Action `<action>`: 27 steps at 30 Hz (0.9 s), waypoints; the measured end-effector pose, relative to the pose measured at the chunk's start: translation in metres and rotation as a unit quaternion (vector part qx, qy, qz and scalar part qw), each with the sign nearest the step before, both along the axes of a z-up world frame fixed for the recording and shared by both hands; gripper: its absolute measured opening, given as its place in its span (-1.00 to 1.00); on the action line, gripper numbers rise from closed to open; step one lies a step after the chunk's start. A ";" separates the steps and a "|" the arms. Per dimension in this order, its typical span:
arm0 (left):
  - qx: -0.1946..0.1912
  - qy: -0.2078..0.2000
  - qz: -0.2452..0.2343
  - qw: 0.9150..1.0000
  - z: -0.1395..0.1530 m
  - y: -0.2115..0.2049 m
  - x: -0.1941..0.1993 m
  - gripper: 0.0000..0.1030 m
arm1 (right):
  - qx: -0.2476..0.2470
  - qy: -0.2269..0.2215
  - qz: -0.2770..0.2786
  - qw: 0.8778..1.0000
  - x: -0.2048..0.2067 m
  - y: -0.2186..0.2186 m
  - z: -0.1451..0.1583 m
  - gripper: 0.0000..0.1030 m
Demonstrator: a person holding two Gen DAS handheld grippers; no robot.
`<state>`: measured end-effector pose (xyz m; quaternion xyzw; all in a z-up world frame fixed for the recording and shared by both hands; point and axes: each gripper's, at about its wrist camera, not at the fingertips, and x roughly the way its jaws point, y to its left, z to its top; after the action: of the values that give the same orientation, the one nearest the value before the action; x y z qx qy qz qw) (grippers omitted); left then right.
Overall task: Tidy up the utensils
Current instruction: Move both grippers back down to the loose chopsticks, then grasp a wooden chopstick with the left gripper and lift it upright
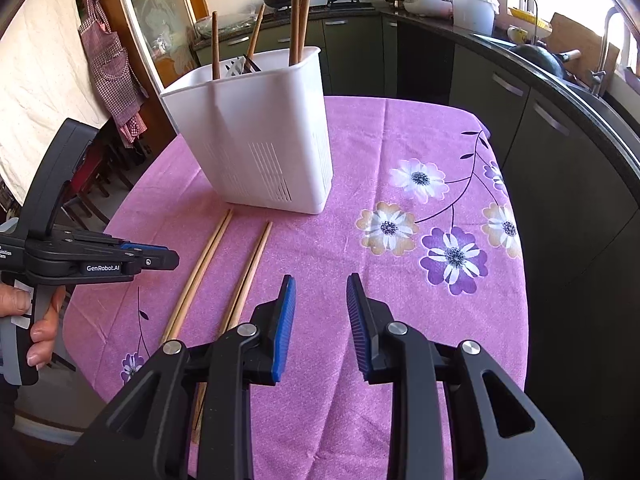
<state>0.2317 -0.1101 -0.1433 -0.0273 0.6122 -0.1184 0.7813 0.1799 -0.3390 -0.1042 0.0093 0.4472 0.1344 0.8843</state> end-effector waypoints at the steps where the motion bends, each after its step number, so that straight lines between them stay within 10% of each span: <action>1: 0.003 0.003 -0.001 1.000 -0.003 -0.002 0.001 -0.75 | 0.003 0.001 -0.001 1.000 0.000 -0.002 -0.002 -0.48; 27: 0.055 0.012 0.001 0.998 -0.026 -0.028 0.022 -0.87 | 0.015 0.020 -0.008 1.000 0.004 -0.014 -0.016 -0.43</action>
<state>0.2533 -0.1385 -0.1688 0.0136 0.6268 -0.0832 0.7746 0.1838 -0.3532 -0.1197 0.0289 0.4621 0.1335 0.8762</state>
